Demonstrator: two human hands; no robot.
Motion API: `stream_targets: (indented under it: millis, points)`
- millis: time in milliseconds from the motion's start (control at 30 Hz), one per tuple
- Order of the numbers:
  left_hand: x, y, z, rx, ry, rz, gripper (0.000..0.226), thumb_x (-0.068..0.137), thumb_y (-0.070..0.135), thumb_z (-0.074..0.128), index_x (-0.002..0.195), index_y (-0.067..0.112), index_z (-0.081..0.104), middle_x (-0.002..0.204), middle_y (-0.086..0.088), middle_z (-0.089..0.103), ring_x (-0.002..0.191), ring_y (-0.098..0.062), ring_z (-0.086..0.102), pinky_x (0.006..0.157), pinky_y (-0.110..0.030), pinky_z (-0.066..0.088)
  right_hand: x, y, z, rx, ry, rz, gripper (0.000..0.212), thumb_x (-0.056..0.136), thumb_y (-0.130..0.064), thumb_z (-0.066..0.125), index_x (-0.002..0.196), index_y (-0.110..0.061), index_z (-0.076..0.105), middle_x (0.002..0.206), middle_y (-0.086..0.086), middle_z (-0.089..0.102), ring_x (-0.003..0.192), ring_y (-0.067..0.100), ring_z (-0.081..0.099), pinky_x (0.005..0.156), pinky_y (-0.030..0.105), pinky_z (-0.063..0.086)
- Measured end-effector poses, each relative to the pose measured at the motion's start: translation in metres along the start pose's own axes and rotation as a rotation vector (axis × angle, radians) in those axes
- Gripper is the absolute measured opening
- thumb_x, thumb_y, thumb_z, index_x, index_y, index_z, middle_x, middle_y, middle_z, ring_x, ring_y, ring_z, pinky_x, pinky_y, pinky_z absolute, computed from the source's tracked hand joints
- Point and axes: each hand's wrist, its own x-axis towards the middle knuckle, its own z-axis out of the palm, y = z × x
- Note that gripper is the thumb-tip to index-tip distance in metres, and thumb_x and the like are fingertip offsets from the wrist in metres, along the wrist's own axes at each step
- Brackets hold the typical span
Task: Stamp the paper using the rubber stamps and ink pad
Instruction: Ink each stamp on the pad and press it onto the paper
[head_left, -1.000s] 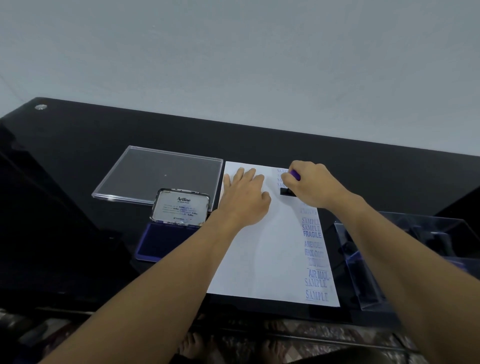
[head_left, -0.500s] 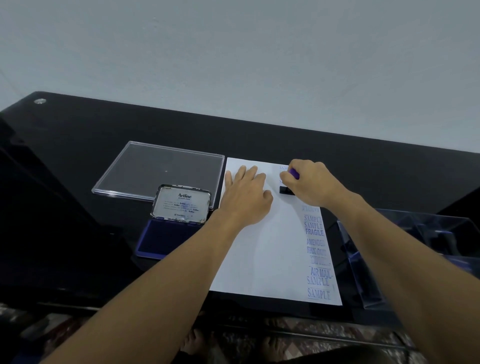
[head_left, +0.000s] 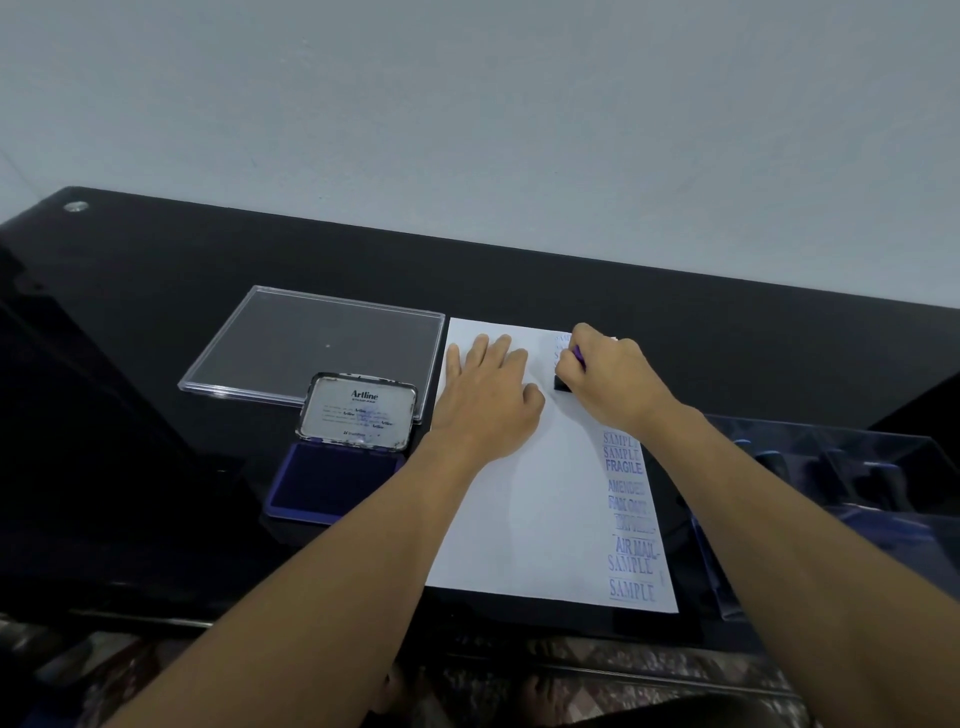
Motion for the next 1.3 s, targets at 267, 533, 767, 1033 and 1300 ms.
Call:
stream_targets:
  millis: [267,533,767,1033,1300]
  points:
    - [-0.0006,-0.0002,0.0017,0.025,-0.017,0.001,0.046,0.101,0.031,0.028,0.143,0.016,0.037,0.161,-0.003,0.019,0.149,-0.024,0.007,0.121,-0.052,-0.001,0.0034,0.0044,0.0054,-0.037,0.006,0.008,0.019,0.102,-0.027,0.043,0.089,-0.013,0.044,0.078,0.004,0.058,0.059,0.018,0.05,0.049,0.028,0.036]
    - [0.0008,-0.0021,0.0051,0.032,-0.024,0.004,0.045,0.103,0.029,0.025,0.145,0.017,0.034,0.162,-0.004,0.017,0.15,-0.026,0.005,0.121,-0.052,-0.001,0.0039,0.0053,0.0071,-0.06,0.004,-0.002,0.018,0.103,-0.029,0.043,0.093,-0.014,0.045,0.089,0.004,0.064,0.064,0.02,0.057,0.053,0.03,0.044]
    - [0.0005,-0.0025,0.006,0.033,-0.009,0.013,0.044,0.102,0.029,0.026,0.143,0.016,0.036,0.161,-0.004,0.02,0.149,-0.025,0.008,0.121,-0.052,0.0,0.0041,0.0046,0.007,-0.075,0.017,0.002,0.018,0.103,-0.031,0.044,0.097,-0.015,0.048,0.098,0.006,0.067,0.067,0.024,0.061,0.061,0.036,0.055]
    - [0.0005,-0.0012,0.0049,0.032,-0.008,0.01,0.044,0.102,0.029,0.027,0.143,0.015,0.036,0.161,-0.005,0.02,0.149,-0.026,0.008,0.121,-0.053,0.0,0.0029,0.0023,0.0067,-0.077,0.019,0.017,0.019,0.101,-0.03,0.043,0.095,-0.013,0.045,0.098,0.012,0.069,0.07,0.029,0.062,0.061,0.043,0.056]
    - [0.0002,-0.0014,0.0043,0.024,-0.009,0.009,0.044,0.102,0.029,0.027,0.142,0.015,0.037,0.161,-0.005,0.02,0.149,-0.026,0.008,0.121,-0.053,0.0,0.0027,0.0041,0.0072,-0.074,0.027,0.005,0.019,0.101,-0.031,0.044,0.096,-0.013,0.046,0.1,0.009,0.069,0.066,0.026,0.061,0.058,0.039,0.053]
